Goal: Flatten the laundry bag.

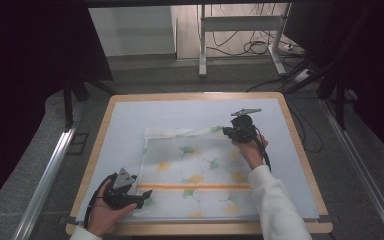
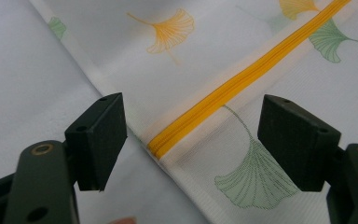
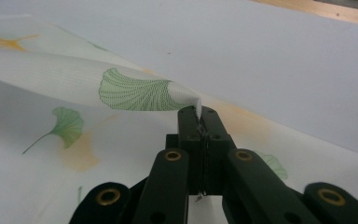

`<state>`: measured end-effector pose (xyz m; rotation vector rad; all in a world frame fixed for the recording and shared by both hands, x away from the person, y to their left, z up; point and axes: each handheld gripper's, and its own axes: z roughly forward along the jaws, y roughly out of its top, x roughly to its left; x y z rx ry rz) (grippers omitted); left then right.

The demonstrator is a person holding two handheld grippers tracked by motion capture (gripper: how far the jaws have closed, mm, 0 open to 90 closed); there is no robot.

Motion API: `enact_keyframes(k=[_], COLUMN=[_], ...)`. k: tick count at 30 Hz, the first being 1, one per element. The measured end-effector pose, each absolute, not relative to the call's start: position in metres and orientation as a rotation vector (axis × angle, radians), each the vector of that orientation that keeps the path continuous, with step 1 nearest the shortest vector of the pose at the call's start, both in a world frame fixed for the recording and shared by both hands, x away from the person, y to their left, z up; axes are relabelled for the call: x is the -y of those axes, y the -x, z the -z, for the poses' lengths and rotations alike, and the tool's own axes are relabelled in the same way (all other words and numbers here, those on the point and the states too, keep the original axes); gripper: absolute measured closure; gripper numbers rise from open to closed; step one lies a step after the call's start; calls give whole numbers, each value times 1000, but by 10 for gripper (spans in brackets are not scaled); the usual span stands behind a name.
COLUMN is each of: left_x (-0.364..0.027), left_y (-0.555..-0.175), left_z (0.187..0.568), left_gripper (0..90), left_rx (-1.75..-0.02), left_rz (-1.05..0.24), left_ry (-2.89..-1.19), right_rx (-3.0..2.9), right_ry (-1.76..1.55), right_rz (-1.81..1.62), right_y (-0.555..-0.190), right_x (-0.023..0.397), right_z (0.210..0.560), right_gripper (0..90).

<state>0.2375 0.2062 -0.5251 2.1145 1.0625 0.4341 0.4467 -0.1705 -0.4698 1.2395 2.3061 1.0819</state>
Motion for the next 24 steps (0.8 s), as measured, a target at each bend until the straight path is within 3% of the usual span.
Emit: enact_keyframes(k=[16,24], left_x=[-207,-208], left_y=[-238,-238], left_z=[525,525], left_gripper=[234,234], left_rx=[-1061,-1062], left_rz=[-437,-437], left_ry=[-2116,-2116], right_rx=[-2274,-2257], right_ry=[-1413,-1486], right_rz=[-990,-987], right_y=[-504,-516], right_x=[180,185], right_z=[496,507], right_gripper=[884,879])
